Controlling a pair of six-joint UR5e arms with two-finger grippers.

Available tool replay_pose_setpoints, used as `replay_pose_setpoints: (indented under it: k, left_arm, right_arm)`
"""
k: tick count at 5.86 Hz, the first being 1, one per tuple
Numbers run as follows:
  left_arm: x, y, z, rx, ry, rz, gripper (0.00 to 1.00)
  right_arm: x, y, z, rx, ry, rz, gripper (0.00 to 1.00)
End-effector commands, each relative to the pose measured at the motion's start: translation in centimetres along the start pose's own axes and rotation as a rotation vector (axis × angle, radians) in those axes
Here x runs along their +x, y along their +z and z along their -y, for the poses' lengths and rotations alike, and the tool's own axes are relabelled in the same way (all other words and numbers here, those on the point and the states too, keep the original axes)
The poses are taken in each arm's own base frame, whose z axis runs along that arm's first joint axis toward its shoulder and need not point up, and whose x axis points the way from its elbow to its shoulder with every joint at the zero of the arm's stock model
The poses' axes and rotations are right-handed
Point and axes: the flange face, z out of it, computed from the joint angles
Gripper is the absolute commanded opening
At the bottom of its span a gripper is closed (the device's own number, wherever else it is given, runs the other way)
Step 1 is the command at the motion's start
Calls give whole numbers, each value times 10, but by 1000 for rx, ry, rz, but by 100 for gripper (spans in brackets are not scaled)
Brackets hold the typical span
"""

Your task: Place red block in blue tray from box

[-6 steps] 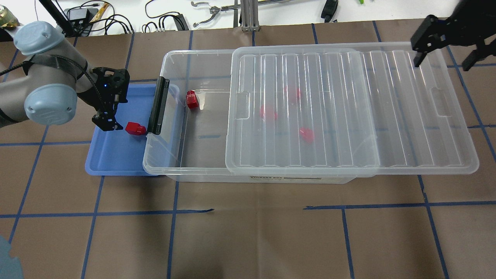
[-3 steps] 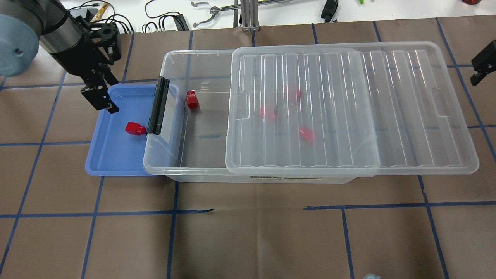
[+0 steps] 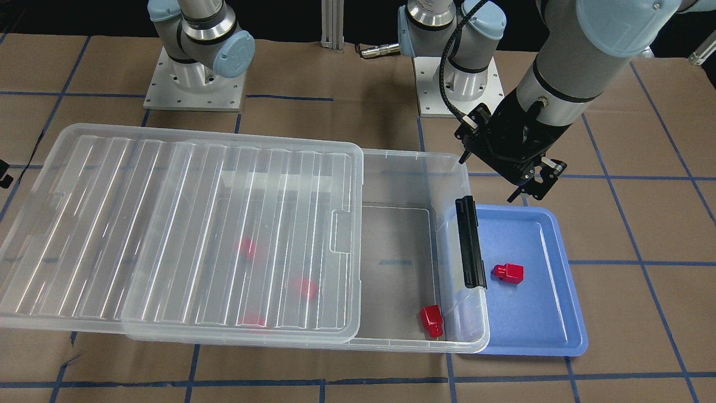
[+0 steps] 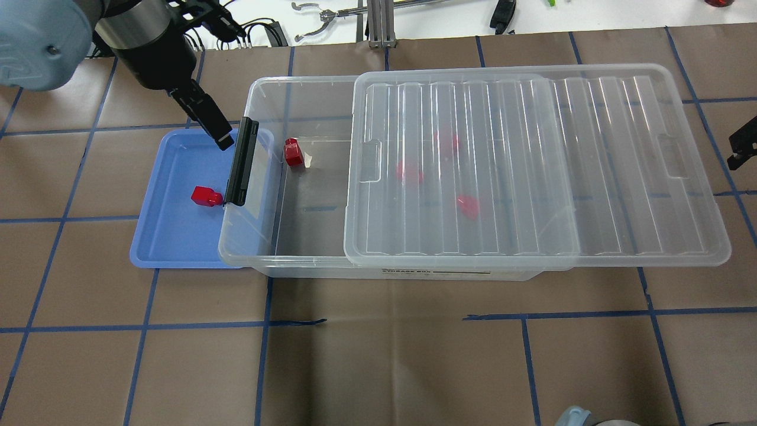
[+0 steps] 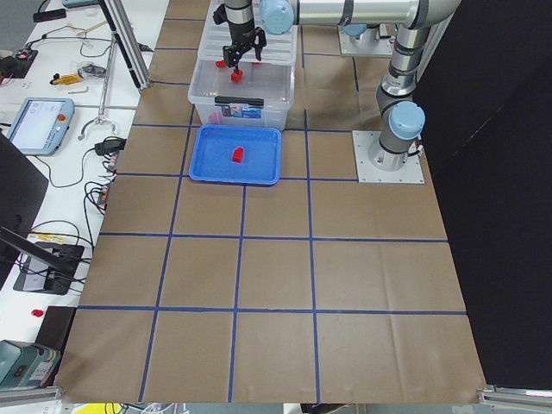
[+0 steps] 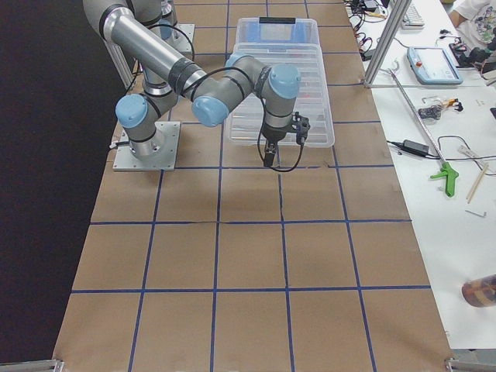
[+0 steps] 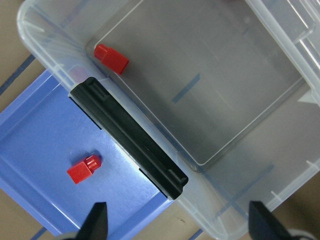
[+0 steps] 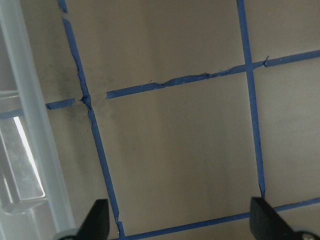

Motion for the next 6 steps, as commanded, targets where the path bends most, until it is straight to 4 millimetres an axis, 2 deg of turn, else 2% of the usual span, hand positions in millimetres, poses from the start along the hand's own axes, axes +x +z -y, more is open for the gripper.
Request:
replay_pose_setpoints:
  k: [1, 2, 3, 5, 6]
  left_arm:
    - [10, -25, 1, 73, -271, 46, 98]
    - [9, -32, 0, 114, -421, 61, 98]
    - [12, -26, -6, 99, -522, 53, 98]
    - [14, -28, -7, 100, -633, 49, 98]
    - [16, -30, -9, 100, -632, 49, 98]
  right_arm:
    - [-4, 18, -7, 16, 10, -4, 100]
    - [-7, 19, -10, 13, 7, 7, 100]
    - [-14, 25, -12, 4, -4, 18, 100]
    - [-24, 29, -13, 14, -11, 62, 100]
    - [-37, 29, -11, 17, -34, 71, 100]
